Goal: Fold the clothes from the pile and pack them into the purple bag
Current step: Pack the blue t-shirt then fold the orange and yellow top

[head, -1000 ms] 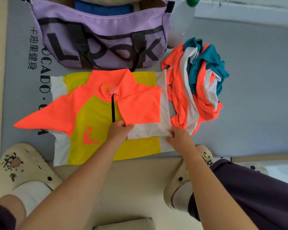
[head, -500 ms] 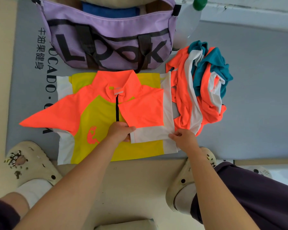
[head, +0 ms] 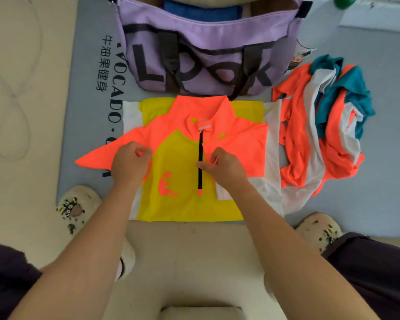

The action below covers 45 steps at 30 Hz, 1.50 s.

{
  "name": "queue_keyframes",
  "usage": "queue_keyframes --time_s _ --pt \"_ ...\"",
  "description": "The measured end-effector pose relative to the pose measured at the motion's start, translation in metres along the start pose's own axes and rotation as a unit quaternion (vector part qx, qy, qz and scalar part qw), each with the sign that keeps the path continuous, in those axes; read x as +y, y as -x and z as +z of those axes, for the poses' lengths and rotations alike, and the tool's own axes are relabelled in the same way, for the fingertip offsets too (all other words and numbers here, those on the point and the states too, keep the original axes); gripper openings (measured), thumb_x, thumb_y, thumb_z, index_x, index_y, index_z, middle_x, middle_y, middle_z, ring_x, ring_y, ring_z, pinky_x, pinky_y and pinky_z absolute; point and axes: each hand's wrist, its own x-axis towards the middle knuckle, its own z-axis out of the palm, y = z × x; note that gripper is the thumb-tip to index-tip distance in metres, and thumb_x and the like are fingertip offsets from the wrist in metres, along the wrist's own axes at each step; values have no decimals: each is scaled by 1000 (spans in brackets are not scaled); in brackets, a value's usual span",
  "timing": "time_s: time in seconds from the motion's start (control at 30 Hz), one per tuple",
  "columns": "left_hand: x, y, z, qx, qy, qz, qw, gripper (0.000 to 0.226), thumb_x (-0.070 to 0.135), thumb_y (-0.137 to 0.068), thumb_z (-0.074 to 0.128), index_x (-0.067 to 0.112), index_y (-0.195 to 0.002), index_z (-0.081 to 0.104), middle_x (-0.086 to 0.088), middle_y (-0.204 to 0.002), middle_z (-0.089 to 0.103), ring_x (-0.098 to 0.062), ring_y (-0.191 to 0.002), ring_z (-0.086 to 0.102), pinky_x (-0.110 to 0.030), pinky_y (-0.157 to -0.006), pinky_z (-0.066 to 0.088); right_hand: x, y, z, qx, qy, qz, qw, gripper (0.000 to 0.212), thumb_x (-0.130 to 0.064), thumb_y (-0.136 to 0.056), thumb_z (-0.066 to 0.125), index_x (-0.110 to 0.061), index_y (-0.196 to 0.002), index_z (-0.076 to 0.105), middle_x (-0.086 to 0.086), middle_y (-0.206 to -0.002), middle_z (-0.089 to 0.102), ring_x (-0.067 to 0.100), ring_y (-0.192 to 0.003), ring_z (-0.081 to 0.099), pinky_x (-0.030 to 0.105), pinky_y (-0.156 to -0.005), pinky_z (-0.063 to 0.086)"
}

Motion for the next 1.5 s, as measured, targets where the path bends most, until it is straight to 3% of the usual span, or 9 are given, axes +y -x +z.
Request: queue_keyframes --time_s 0.17,0.3,0.57,0.77,0.93,1.03,1.2,1.3,1.5 --pt "-39 -36 -37 3 -74 -42 996 39 26 -82 67 12 -117 59 -16 -123 49 -34 -116 49 -43 -95 44 -27 -14 35 -47 99 13 994 73 -53 -76 74 -1 -119 46 16 -120 50 33 -111 52 42 -88 44" --pt "-58 -51 -55 -84 -159 -52 982 41 32 -79 68 18 -117 60 -9 -121 53 -31 -115 52 -46 -98 43 -32 -20 38 -51 146 34 987 87 -55 -73 76 1 -128 39 19 -127 45 39 -118 50 42 -95 41" --pt "-83 -51 -64 -110 -159 -74 978 37 49 -82 68 18 -68 55 -2 -76 58 -28 -84 60 -39 -85 43 -22 -26 30 -105 139 24 984 82 -57 -71 77 -1 -120 42 19 -119 47 35 -111 48 42 -88 43" --pt "-93 -47 -74 -146 104 -88 980 11 23 -84 75 14 -91 74 7 -77 65 -5 -69 55 -14 -59 40 -22 -29 29 -119 150 24 981 82 -60 -71 76 -3 -119 42 17 -117 46 34 -111 46 45 -89 45" --pt "-85 -44 -77 -86 77 -51 992 39 30 -85 73 -4 -69 62 -6 -65 47 -16 -60 40 -24 -51 30 -21 -30 26 -122 122 41 984 77 -58 -70 78 -4 -114 44 15 -115 44 32 -103 49 43 -84 46" --pt "-78 -47 -81 -84 68 -26 994 49 35 -85 72 12 -54 42 -1 -55 30 -16 -52 27 -29 -50 23 -21 -31 25 -130 120 37 983 73 -57 -70 78 -6 -109 44 14 -114 45 28 -99 46 39 -80 44" --pt "-81 -48 -91 -229 -115 -13 967 38 41 -77 79 18 -60 54 6 -54 44 -9 -49 43 -23 -48 31 -18 -32 24 -133 109 30 985 72 -59 -68 79 -7 -105 44 12 -111 46 26 -97 45 38 -76 42" --pt "-81 -37 -82 -298 -74 -31 951 15 29 -76 83 21 -87 77 21 -63 58 12 -50 52 -5 -46 35 -17 -31 24 -129 101 20 986 70 -59 -66 80 -10 -99 43 9 -106 45 24 -92 45 36 -71 40" --pt "-17 -22 -53 -339 80 -59 936 28 40 -88 70 13 -88 67 -3 -88 68 -18 -78 63 -30 -70 47 -19 -31 10 -164 2 28 986 52 -55 -72 78 -17 -74 42 -1 -72 42 14 -62 40 27 -54 30"
